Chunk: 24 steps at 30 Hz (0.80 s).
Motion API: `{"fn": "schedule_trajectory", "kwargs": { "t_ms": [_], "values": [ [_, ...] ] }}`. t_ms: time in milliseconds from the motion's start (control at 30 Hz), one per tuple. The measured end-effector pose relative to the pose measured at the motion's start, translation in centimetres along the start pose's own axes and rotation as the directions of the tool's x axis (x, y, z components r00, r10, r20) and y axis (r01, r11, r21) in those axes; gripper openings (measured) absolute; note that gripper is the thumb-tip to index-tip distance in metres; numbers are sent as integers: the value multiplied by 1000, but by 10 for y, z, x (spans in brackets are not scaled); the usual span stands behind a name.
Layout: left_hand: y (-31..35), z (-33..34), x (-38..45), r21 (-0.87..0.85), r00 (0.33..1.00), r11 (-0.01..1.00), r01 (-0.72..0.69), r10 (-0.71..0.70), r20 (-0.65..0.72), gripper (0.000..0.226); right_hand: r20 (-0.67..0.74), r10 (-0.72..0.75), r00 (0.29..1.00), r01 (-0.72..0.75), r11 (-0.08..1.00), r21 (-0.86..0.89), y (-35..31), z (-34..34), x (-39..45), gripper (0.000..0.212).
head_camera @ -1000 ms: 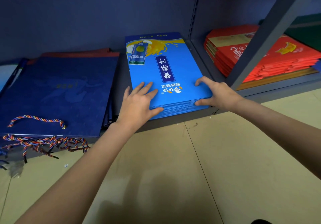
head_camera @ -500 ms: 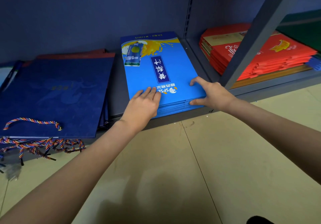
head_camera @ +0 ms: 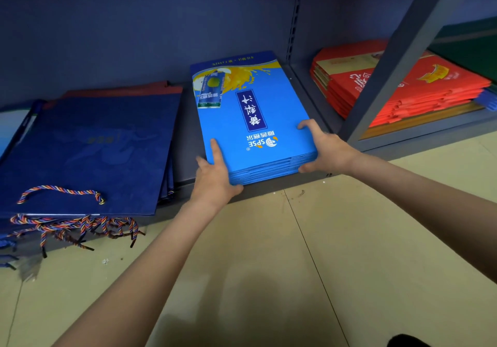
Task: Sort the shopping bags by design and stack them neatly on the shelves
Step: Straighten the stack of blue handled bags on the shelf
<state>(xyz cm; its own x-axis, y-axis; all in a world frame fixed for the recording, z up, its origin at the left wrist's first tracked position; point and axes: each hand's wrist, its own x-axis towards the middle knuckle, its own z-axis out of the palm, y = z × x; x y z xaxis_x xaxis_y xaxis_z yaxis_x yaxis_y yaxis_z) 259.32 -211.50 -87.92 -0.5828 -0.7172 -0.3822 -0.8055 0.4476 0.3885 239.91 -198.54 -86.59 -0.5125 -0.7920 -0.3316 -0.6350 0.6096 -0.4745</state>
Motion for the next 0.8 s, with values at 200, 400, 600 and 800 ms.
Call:
{"fn": "schedule_trajectory", "kwargs": {
  "t_ms": [200, 400, 600, 800],
  "values": [
    [-6, 0, 5, 313, 992, 947, -67, 98, -84, 107, 15, 69, 998, -64, 975, -212, -4, 12, 5, 117],
    [-7, -3, 5, 301, 993, 950, -86, 106, -49, 109, -63, 40, 997, -54, 968, -244, -3, 12, 3, 104],
    [-6, -2, 9, 290, 986, 946, -147, 164, -33, 107, -84, 34, 996, -55, 963, -262, 9, 13, -3, 107],
    [16, 7, 11, 202, 993, 973, -112, 119, -22, 109, -18, 50, 999, -53, 956, -288, 20, -11, 11, 113]
  ]
}}
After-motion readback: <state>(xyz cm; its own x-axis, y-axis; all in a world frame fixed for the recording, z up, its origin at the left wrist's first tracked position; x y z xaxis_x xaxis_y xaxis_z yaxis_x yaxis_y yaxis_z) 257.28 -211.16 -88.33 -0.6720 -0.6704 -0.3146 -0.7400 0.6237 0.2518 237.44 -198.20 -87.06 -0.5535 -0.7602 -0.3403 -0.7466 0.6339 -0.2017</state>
